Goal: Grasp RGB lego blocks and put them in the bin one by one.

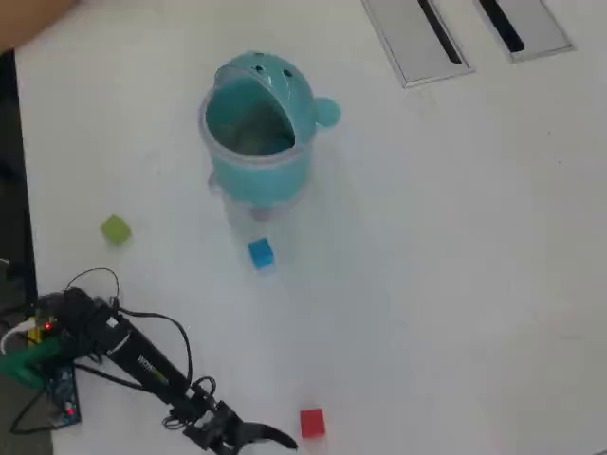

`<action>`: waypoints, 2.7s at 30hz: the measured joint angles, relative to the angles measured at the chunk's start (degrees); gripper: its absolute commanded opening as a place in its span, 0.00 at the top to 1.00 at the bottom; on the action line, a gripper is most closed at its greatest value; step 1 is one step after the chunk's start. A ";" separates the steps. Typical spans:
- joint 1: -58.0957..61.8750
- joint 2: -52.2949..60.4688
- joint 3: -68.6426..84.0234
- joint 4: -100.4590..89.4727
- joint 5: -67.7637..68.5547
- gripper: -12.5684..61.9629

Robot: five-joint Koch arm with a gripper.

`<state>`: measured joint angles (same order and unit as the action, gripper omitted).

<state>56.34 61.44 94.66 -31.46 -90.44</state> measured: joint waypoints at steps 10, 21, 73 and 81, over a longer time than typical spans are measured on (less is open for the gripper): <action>-5.80 9.76 2.99 16.88 -3.60 0.37; -10.90 13.36 5.54 29.97 -12.92 0.37; -11.60 -30.85 -88.86 111.62 -32.70 0.35; -11.60 -31.20 -88.86 112.59 -32.70 0.35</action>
<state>44.74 30.23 5.80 81.12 -123.13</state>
